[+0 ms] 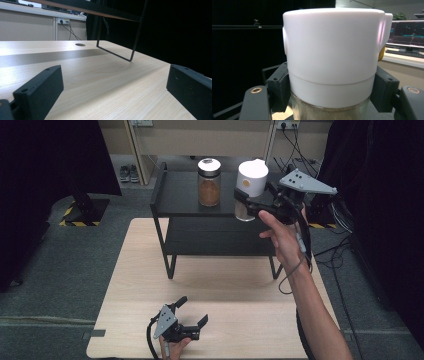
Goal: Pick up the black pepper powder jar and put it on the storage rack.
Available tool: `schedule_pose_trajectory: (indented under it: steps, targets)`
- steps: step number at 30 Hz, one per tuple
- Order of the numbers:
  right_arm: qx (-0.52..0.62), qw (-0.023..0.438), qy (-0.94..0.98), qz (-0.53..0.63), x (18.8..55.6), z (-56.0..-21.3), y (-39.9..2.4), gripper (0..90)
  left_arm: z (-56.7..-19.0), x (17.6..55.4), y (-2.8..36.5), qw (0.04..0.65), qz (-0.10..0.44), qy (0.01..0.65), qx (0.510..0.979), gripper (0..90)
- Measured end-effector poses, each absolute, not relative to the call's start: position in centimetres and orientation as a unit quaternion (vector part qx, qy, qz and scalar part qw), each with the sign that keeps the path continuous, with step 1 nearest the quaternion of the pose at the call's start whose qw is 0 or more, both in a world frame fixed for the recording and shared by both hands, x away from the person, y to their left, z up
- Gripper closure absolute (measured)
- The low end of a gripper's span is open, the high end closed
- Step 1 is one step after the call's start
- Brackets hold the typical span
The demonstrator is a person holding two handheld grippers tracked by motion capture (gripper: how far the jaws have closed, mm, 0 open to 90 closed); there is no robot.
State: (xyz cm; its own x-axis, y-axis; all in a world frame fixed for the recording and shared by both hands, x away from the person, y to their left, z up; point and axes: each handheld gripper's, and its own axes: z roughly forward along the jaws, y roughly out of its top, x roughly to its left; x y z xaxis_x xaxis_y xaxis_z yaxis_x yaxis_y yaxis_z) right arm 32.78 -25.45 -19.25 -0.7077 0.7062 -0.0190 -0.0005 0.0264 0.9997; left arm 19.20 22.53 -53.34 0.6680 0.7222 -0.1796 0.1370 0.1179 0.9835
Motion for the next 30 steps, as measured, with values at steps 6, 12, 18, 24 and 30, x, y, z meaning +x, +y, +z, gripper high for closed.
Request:
schedule_pose_trajectory:
  steps: [6, 12, 18, 24, 30]
  targets:
    - [0.287, 0.294, 0.656, 0.633, 33.9, -19.0, -24.5, 30.8, -53.4, 19.2, 22.5, 0.665, 0.22, 0.343, 0.626, 0.5]
    - [0.306, 0.316, 0.647, 0.623, 34.9, -18.9, -23.8, 30.8, -53.4, 19.2, 22.6, 0.665, 0.22, 0.343, 0.626, 0.4]
    - [0.319, 0.324, 0.641, 0.618, 35.6, -19.1, -23.3, 30.8, -53.4, 19.2, 22.5, 0.665, 0.22, 0.343, 0.626, 0.4]
    - [0.329, 0.327, 0.636, 0.617, 36.3, -19.6, -22.9, 30.8, -53.4, 19.2, 22.5, 0.665, 0.22, 0.343, 0.625, 0.4]
    - [0.335, 0.328, 0.633, 0.616, 36.7, -19.9, -22.5, 30.7, -53.4, 19.2, 22.6, 0.665, 0.221, 0.342, 0.626, 0.5]
